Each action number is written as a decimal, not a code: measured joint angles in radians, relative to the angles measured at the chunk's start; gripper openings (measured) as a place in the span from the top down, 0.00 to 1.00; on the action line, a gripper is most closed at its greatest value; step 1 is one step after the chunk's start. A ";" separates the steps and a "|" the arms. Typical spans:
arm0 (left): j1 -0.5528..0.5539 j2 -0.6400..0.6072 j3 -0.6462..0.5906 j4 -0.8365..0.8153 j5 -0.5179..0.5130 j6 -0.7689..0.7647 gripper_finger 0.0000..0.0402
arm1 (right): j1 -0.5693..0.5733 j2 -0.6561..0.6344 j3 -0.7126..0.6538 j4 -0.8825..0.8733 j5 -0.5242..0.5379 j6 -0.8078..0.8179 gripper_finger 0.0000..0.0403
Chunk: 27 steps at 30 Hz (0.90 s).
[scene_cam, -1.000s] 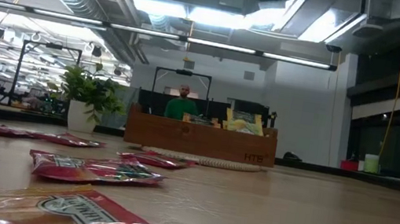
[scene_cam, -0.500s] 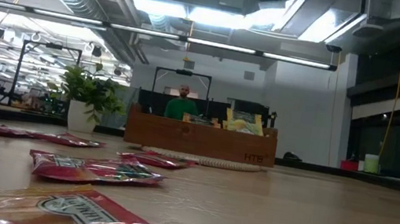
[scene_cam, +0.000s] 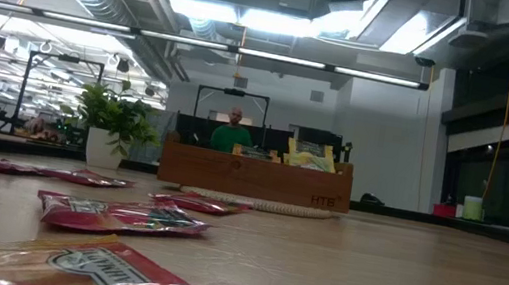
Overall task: Pick & Place Tea
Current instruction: Put the orange tea bag into the middle section of the wooden organizer
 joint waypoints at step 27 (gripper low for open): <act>0.210 0.246 0.259 -0.643 0.037 0.101 0.99 | 0.051 -0.121 0.000 -0.080 0.001 0.083 0.61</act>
